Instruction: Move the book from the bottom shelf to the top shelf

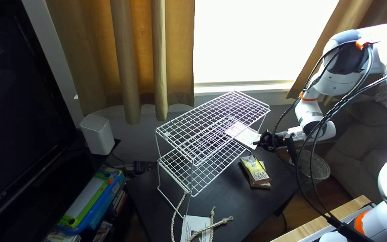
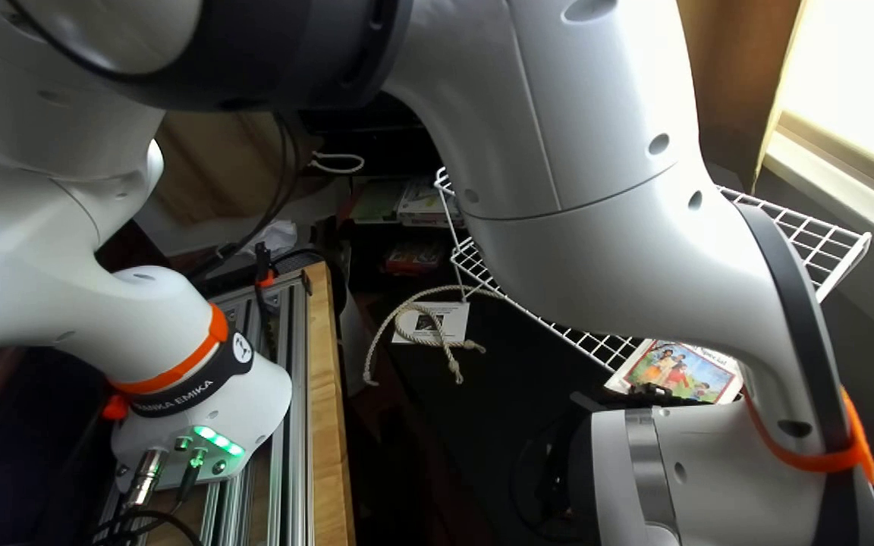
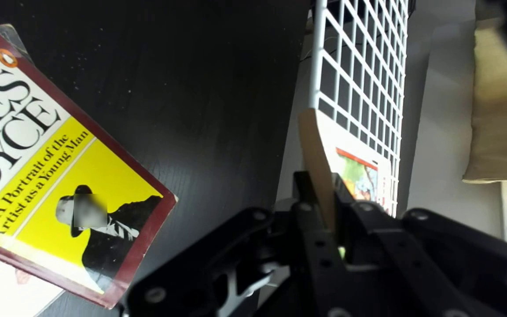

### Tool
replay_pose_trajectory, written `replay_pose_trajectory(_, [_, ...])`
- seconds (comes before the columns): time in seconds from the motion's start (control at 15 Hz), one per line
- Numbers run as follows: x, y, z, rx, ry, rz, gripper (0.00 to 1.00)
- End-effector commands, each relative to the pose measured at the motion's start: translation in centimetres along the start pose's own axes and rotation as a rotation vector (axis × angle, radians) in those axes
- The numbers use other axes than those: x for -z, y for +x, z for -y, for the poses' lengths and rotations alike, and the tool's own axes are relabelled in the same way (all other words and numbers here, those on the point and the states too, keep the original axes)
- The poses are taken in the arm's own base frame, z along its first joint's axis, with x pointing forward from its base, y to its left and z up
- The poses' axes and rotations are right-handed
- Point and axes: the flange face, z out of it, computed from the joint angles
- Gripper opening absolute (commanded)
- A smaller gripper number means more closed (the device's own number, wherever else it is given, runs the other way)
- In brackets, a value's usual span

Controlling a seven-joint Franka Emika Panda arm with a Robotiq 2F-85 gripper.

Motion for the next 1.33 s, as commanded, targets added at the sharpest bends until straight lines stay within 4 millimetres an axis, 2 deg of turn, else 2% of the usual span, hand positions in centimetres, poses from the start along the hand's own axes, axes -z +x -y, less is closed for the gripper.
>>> replay_pose_trajectory(0.0, [3.0,-1.3,-0.5,-0.020,-0.069,0.002,0.03])
replay_pose_trajectory(0.4, [7.0,-3.4,-0.5,0.032,-0.100,0.008,0.03])
replay_pose_trajectory(0.67, [9.0,-4.6,0.1,0.127,-0.095,0.034,0.03])
replay_pose_trajectory(1.27, [11.3,-6.0,2.2,0.296,-0.010,0.011,0.03])
